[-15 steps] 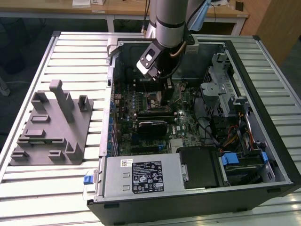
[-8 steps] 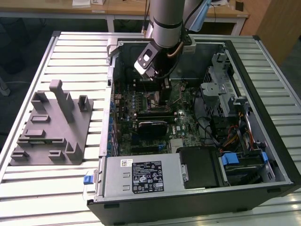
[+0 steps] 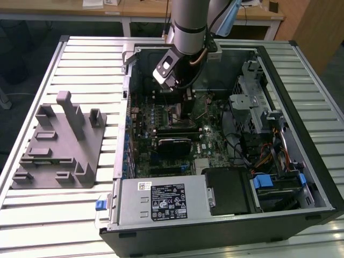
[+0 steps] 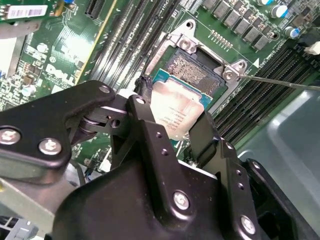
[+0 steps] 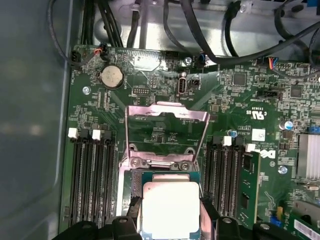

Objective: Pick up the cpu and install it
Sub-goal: 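Place the cpu into insertion slot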

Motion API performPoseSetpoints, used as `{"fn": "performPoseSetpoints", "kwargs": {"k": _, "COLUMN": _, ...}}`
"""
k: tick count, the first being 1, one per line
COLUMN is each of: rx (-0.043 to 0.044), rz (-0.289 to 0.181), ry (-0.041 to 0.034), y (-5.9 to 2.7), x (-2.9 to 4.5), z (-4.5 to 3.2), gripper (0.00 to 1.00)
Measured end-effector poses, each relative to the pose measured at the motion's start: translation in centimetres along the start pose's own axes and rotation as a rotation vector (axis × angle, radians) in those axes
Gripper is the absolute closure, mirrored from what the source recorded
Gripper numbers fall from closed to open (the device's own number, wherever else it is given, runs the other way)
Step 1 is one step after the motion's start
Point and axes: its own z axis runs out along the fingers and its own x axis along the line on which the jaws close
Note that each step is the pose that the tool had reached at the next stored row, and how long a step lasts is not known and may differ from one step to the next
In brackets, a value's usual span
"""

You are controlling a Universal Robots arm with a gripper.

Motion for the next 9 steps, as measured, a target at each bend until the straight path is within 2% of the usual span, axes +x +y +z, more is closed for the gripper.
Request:
{"fn": "performPoseSetpoints", "kwargs": {"k": 7, "rx": 0.0002, "rz": 0.007, "ry": 0.0, "y": -0.03, "x": 0.04, "z": 0.17, "gripper": 0.46}}
{"fn": "performPoseSetpoints", "kwargs": {"k": 9, "rx": 0.0, "rz": 0.007, "ry": 0.0006, "y": -0.27, "x": 0.05, "z": 0.22, "gripper": 0.46}}
